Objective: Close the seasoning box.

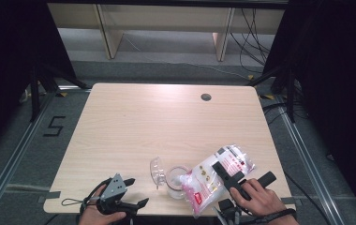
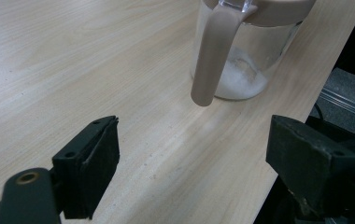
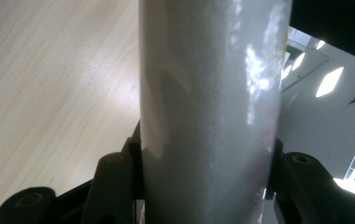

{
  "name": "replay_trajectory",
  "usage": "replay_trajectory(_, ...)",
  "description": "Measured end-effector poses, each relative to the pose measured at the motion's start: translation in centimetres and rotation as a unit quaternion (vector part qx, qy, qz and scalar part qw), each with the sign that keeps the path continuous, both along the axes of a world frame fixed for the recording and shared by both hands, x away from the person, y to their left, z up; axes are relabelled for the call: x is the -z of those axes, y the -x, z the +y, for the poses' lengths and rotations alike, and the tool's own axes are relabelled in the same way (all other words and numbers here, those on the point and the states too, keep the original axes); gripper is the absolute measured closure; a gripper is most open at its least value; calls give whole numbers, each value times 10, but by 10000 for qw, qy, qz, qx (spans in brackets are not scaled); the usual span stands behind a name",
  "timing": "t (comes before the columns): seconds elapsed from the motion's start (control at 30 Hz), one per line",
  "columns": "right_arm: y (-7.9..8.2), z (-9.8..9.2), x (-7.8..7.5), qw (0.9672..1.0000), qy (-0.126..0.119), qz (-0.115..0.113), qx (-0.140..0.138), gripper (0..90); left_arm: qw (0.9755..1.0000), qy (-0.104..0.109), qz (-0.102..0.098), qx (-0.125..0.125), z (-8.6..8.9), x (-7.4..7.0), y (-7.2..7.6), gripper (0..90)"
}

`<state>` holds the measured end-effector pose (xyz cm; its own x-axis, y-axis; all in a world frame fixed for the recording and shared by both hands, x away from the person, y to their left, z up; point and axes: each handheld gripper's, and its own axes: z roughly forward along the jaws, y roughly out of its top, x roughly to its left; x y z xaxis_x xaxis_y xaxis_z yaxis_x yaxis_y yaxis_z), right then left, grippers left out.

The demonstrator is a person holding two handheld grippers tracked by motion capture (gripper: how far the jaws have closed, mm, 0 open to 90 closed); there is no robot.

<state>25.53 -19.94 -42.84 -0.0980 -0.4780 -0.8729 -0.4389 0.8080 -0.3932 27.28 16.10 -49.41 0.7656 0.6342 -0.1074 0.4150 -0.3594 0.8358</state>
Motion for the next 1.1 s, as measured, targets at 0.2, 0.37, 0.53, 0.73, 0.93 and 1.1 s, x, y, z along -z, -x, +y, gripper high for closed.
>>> replay_trajectory(0.2,0,0,-1,10000,40,-15,2,559,10000,-13,-7,-3,1,0,0,171)
replay_trajectory(0.37,0,-1,0,10000,-15,-6,-18,561,10000,-46,-32,32,2,-1,0,172)
replay_trajectory(0.53,-1,0,-1,10000,-3,2,-15,564,10000,-20,-25,-7,1,0,0,171)
replay_trajectory(0.73,0,0,-2,10000,32,-18,-15,567,10000,-37,-16,22,1,0,0,172)
replay_trajectory(0.93,0,0,-1,10000,22,1,-21,571,10000,-57,-38,38,2,0,0,171)
replay_trajectory(1.1,0,0,-1,10000,2,-18,-27,573,10000,-34,-12,19,1,0,0,172)
